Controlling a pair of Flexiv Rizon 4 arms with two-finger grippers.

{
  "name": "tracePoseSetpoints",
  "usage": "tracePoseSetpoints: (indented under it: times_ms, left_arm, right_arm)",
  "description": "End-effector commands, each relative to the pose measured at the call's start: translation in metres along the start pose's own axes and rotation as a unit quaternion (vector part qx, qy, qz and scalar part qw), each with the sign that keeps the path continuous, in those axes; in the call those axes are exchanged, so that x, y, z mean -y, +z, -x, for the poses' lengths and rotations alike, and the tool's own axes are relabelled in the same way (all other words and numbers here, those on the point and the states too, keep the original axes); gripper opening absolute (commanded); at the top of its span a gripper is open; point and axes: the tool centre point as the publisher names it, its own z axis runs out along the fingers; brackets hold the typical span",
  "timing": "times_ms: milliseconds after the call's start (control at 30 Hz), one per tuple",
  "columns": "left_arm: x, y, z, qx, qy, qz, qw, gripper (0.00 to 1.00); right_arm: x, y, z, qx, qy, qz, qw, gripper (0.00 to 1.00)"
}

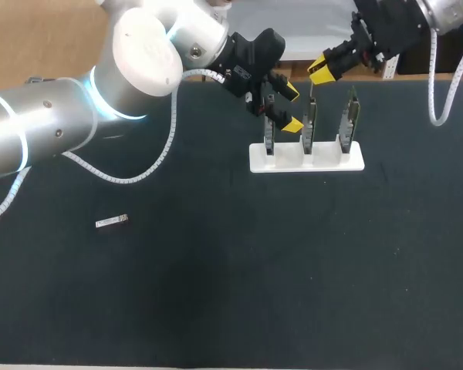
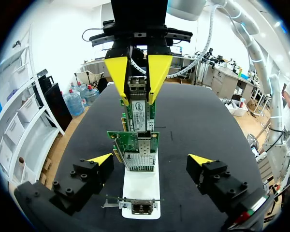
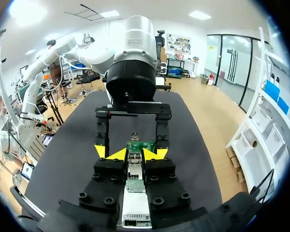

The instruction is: Pick up the optical module with the left hand, and insert it into the network port with the right hand.

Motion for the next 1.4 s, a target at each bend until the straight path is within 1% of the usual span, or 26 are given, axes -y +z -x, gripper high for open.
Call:
tracePoseSetpoints:
  times_ms: [33,500,700,867,1400]
  left_arm:
    - [-0.0017,0.0004,0.0009,-0.002,-0.001,-0.001,1.000,1.00]
    - [-0.0017,0.0004,0.0009,-0.002,-0.001,-0.001,1.000,1.00]
    - [-0.0017,0.0004,0.0009,-0.002,-0.001,-0.001,1.000,1.00]
    - [-0.0017,0.0004,0.0009,-0.002,-0.001,-0.001,1.000,1.00]
    - [-0.0017,0.0004,0.0009,-0.002,-0.001,-0.001,1.000,1.00]
  right_arm:
    - [-0.0025,0.0016,0.0000,-0.005,-0.001,0.001,1.000,0.00]
    - [-0.0036,0.0043,-0.0053,-0.009,0.001,0.004,1.000,0.00]
    - [-0.0044,0.0008,-0.0006,-0.006,-0.007,-0.001,1.000,0.00]
    - [-0.0042,0.0016,0.0019,-0.009,-0.015,0.004,1.000,0.00]
    - [-0.0036,0.0051,-0.0053,-0.015,-0.003,0.012,1.000,0.00]
